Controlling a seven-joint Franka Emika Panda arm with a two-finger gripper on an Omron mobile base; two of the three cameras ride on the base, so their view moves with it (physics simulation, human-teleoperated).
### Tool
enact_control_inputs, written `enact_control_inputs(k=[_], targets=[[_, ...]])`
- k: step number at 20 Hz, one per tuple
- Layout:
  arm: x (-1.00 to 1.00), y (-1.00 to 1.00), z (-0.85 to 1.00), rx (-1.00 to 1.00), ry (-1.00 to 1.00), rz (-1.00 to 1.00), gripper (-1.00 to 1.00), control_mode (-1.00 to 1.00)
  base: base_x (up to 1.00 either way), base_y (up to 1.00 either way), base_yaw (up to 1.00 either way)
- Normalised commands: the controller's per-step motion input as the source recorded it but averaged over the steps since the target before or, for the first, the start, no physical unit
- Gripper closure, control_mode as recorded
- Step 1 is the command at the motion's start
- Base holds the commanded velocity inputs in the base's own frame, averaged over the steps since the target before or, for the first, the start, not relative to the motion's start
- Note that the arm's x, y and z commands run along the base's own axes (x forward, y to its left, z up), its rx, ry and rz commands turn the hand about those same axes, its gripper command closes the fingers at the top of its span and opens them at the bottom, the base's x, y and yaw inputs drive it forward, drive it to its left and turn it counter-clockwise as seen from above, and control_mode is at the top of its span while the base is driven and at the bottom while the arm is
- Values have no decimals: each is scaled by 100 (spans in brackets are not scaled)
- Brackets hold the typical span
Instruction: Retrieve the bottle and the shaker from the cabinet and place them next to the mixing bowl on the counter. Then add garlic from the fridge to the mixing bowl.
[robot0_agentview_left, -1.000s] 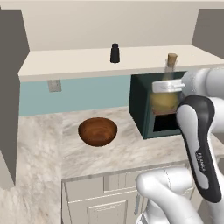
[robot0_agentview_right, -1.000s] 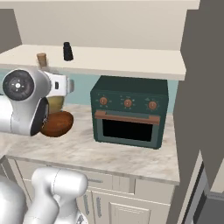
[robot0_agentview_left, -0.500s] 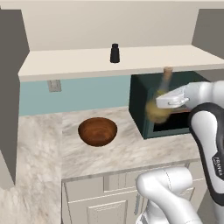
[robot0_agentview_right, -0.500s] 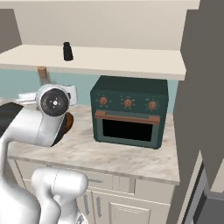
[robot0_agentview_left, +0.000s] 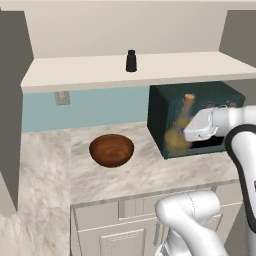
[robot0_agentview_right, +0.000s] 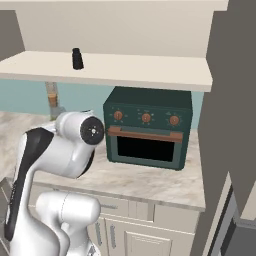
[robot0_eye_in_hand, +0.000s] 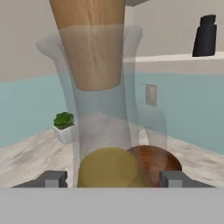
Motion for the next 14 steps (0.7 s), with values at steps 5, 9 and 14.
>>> enact_control_inputs(k=[5, 9, 14], targets=[[0, 0, -61, 0, 0, 9, 100, -100, 0, 0, 0], [0, 0, -66, 0, 0, 6, 100, -100, 0, 0, 0], [5, 0, -57, 0, 0, 6, 100, -100, 0, 0, 0]])
